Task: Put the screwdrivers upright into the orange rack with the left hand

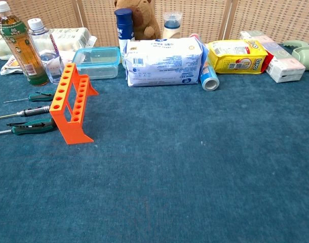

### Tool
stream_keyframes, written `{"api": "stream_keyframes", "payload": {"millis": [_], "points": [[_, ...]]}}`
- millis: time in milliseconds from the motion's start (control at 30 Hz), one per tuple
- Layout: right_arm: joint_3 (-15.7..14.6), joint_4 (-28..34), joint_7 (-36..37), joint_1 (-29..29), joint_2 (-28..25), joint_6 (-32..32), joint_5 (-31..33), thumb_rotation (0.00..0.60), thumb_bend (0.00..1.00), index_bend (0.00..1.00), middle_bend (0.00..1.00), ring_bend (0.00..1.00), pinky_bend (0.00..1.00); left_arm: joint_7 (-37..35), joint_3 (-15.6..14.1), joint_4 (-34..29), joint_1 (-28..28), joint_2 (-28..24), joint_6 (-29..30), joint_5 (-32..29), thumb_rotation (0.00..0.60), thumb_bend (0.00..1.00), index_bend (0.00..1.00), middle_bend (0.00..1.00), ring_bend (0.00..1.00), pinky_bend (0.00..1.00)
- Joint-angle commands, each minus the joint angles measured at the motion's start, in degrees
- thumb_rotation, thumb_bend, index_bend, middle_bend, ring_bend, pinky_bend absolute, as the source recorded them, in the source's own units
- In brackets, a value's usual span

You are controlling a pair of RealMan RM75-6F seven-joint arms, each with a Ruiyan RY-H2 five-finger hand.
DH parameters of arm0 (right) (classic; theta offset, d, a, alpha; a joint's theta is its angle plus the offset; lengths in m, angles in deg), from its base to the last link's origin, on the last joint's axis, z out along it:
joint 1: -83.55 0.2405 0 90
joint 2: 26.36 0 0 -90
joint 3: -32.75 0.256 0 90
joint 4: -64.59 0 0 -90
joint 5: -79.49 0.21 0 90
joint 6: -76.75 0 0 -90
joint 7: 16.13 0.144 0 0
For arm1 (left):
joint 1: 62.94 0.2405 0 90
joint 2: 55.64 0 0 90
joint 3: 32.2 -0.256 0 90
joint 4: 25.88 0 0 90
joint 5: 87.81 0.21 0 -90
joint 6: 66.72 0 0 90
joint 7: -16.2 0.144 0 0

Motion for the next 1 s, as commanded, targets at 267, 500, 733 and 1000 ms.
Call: {"api": "stream_keyframes", "payload": {"millis": [267,500,733,1000], "points": [[-0.05,-0.77,2.34,-0.07,-0.53,0.2,-0.48,0.6,0.0,0.02,0.02,0.0,0.0,3.44,-0.43,-0.06,0.1,1.43,-0.14,0.28,0.6,0.15,0.0,0.03,0.03,0.15],[0.29,-0.53,3.43,-0.14,-0.76,-0.28,-0.5,0.6,0.0,0.02,0.02,0.0,0.0,8.81,4.1,-1.48,-1.54,6.66,-0.17,-6.04,0.6,0.07,0.07,0.76,0.76,0.75],[-0.06,-2.05,7.35,-0.19,-1.3,0.21,-0.84,0.6,0.0,0.02,0.02,0.0,0.0,25.85,9.04,-2.02,-7.83,14.52,-6.3,-18.09,0.6,0.08,0.32,0.98,0.98,0.98],[0.24,-3.42,10.41,0.76,-1.69,2.31,0.39,0.6,0.0,0.02,0.02,0.0,0.0,36.05,13.9,-0.81,-14.83,22.35,-11.4,-33.52,0.6,0.12,0.33,1.0,1.0,1.0]]}}
